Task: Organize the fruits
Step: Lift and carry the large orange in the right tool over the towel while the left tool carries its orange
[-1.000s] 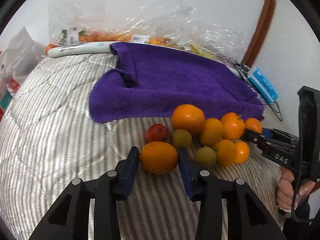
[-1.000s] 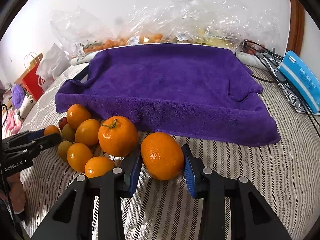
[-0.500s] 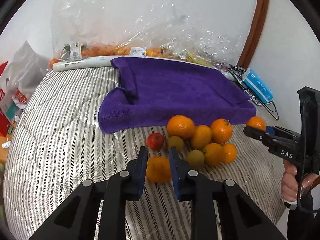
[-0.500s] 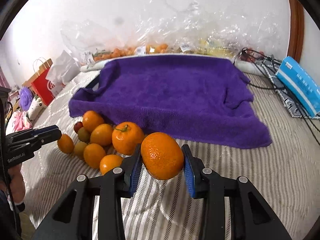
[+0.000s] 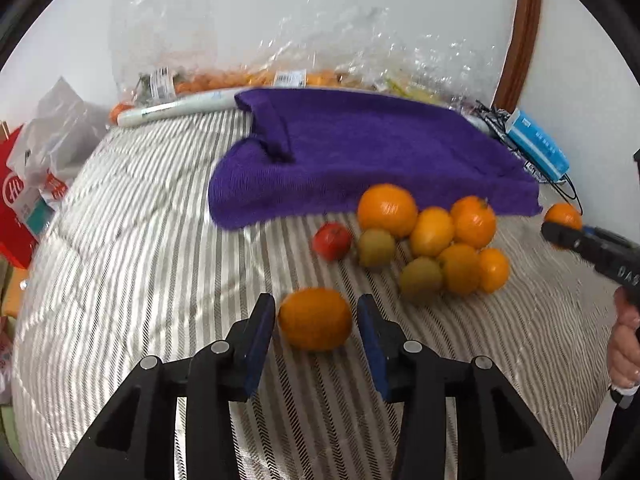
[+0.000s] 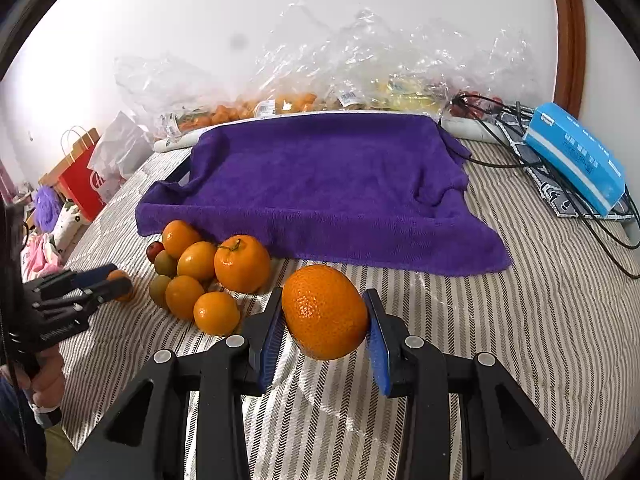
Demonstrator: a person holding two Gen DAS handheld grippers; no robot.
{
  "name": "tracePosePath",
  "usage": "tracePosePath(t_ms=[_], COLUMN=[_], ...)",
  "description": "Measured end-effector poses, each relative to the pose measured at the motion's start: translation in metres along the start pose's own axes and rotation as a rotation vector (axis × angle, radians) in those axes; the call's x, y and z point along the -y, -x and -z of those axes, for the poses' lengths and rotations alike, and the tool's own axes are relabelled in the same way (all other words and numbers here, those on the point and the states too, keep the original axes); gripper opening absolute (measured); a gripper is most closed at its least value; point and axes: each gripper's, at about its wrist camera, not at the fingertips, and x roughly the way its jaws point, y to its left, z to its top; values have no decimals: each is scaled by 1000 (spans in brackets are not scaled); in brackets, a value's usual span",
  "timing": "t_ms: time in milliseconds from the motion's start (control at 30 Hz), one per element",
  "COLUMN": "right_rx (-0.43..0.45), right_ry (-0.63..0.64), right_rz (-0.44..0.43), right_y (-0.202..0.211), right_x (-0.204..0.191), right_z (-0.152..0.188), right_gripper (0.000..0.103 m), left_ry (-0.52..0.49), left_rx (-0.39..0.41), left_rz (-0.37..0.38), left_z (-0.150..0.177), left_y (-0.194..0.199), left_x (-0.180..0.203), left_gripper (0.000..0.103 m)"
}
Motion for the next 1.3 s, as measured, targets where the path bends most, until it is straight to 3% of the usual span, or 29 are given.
tracePosePath(t_ms=[133,467,900,1300], right_rx=[14,42,119,189], right_ry=[6,-3,7,-17], right_rz=[9,6,50,64], right_y=[5,10,18,-8], right_x=[1,2,8,18], right_z=[-2,-9,-52,-119], right_gripper=[38,38,38,38], left_ry=[14,20,95,174], left_rx=[21,79,174,186], left_rz=[37,79,76,74], left_z=[5,-9,-85,-149], left_y=[3,17,19,-31], left_x=[-1,10,15,13], left_gripper=[34,34,34,34])
